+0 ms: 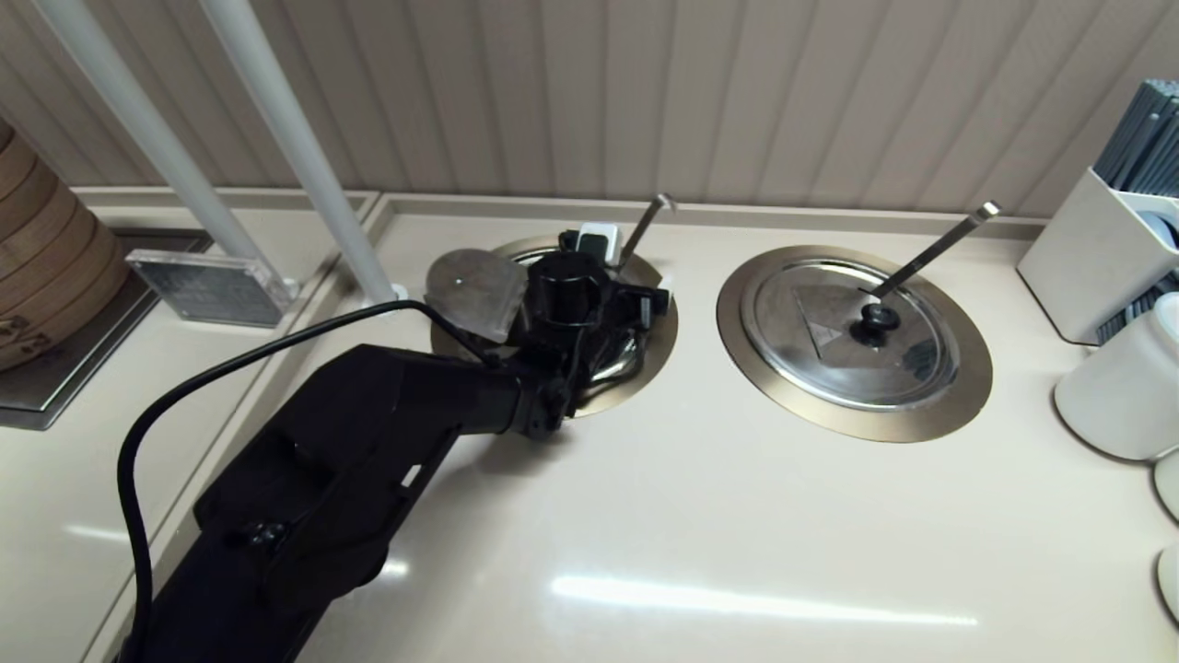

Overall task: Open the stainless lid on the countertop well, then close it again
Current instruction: Stir with a spoon

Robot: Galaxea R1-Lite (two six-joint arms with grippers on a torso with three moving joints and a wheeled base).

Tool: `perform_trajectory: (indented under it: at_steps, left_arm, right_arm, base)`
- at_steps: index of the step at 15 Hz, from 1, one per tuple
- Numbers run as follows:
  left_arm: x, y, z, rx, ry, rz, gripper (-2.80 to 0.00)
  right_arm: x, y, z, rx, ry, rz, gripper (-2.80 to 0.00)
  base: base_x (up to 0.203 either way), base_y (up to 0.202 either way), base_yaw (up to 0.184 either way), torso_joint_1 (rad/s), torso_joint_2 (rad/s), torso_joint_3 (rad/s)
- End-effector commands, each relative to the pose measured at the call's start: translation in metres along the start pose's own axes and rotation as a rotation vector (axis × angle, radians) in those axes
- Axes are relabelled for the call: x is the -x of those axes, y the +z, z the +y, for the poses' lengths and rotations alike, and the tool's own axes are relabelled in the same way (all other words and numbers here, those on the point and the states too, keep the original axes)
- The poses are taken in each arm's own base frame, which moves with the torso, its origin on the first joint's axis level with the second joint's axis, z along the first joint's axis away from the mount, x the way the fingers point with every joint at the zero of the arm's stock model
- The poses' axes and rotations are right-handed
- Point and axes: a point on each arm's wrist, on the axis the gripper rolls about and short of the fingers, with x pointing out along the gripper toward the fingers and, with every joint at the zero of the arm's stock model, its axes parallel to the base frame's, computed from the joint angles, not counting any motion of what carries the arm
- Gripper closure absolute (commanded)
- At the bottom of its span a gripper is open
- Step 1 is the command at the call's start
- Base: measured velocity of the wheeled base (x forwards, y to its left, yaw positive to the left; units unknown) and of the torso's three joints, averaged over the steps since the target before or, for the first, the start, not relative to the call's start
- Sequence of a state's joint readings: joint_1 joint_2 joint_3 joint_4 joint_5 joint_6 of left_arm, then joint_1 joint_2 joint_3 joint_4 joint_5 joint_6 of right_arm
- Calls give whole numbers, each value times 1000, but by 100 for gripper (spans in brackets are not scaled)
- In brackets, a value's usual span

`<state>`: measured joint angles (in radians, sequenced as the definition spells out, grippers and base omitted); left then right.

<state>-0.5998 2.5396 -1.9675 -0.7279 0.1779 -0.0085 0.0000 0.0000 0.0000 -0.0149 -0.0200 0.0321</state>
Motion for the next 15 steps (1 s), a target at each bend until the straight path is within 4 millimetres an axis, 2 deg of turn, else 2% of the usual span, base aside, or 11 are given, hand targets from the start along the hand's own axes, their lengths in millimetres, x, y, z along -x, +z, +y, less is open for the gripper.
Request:
perform_trajectory:
  at_steps: [1,6,7,15]
  left_arm:
    - [0,-1,0,1,3,-2,-280]
    - [-2,1,4,0,13,-9,-280]
    - [-2,1,4,0,14,-12,0]
    - [-2,4,6,2,15,-19,0]
  right_arm:
    - [0,-1,0,-2,0,4,0]
    - [0,-1,0,0,0,6,0]
    - [0,-1,0,0,0,4,0]
    - [0,-1,0,0,0,4,0]
  base:
    - [0,0,0,0,0,0]
    - [0,0,0,0,0,0]
    - [0,0,0,0,0,0]
    - [0,0,0,0,0,0]
